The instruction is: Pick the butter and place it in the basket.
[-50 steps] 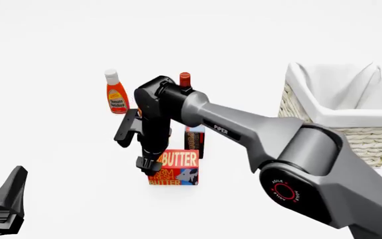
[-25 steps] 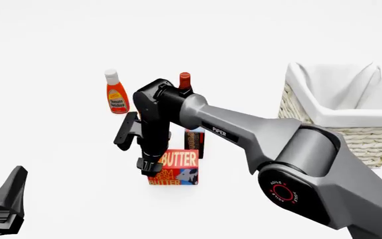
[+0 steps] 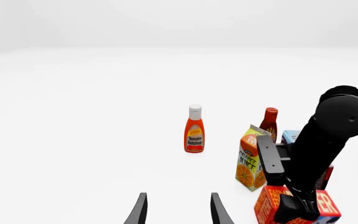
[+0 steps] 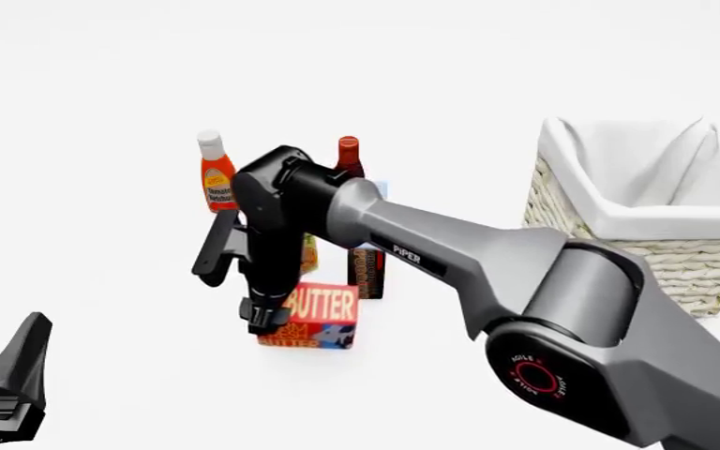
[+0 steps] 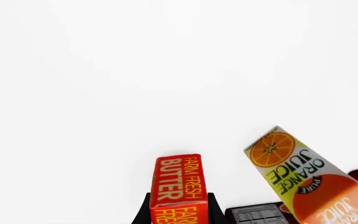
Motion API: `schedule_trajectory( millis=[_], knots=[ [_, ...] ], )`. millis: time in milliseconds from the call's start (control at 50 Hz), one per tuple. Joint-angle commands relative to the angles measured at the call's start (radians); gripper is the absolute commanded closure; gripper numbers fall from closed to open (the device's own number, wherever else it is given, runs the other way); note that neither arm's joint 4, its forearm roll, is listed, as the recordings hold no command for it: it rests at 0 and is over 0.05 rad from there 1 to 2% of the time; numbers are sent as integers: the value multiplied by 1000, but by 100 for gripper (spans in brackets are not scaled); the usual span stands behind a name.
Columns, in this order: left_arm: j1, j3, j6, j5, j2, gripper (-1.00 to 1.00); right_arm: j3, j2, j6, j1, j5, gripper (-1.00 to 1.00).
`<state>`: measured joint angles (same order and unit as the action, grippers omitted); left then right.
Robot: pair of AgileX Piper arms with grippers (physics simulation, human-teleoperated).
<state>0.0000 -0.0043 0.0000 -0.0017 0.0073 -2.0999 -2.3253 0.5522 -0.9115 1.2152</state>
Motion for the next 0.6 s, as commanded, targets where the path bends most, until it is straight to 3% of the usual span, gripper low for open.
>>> schedule_trajectory(
  millis=[20, 600],
  knots=[
    [0, 0, 0, 0, 0, -100, -7, 33, -21, -24, -2, 100],
    [0, 0, 0, 0, 0, -100, 41, 144, -26, -32, -13, 100]
  ],
)
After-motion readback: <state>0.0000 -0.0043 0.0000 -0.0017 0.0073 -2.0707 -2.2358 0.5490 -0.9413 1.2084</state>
